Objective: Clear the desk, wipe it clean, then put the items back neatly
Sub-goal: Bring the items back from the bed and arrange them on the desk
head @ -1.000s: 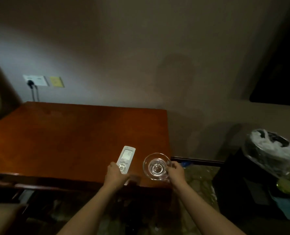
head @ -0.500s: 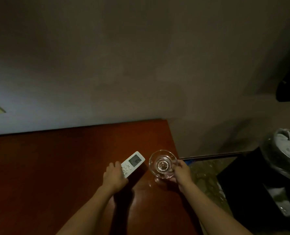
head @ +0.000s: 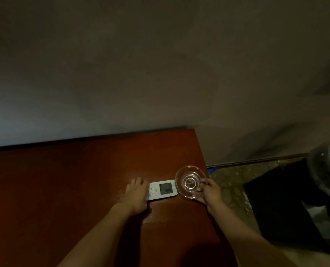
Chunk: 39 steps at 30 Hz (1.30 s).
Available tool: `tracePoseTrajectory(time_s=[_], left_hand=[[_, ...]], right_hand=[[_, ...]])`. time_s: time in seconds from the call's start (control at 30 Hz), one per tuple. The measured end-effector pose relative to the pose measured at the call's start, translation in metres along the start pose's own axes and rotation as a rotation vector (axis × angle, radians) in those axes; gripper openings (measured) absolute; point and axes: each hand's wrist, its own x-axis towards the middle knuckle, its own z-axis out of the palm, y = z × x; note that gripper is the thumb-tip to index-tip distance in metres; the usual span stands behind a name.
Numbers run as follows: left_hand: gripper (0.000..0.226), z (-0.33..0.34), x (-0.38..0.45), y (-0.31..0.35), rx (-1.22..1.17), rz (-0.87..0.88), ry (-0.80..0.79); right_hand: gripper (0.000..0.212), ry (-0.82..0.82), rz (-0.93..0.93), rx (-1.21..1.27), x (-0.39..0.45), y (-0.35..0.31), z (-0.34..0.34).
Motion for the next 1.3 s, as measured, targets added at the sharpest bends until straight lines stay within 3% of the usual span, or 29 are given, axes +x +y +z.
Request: tracePoseTrajectory(time_s=[0.27, 0.53, 0.63, 0.83, 1.0, 1.1, 1.3], left_hand=[[0.044, 0.012, 0.003, 0.004, -0.132, 0.036, 0.066], [0.063, 0.008, 0.001, 0.006, -0.099, 0.016, 0.049], [0.071, 0.005, -0.004, 0.008, -0.075, -0.017, 0.055], [0.06, -0.023, -0.021, 0.038, -0.004, 0.013, 0.167], [0.062, -0.041, -0.04, 0.125, 0.128, 0.2, 0.202], [0.055, -0.026, -0.058, 0.201, 0.203, 0.343, 0.144], [0.053, 0.045, -0.127, 0.375, 0.333, 0.724, -0.017]], right_hand=[[0.02, -0.008, 0.038, -0.001, 0.01, 0.007, -0.005], [0.018, 0.003, 0.005, -0.03, 0.007, 0.007, -0.006], [0.012, 0.017, -0.045, -0.151, 0.006, 0.007, -0.012], [0.018, 0.061, -0.249, -0.623, -0.018, 0.006, -0.051], [0.01, 0.013, -0.382, -0.93, -0.069, 0.002, -0.125], [0.018, 0.047, -0.328, -0.995, -0.105, 0.007, -0.189], [0.025, 0.344, -0.304, -1.099, -0.195, 0.066, -0.359]])
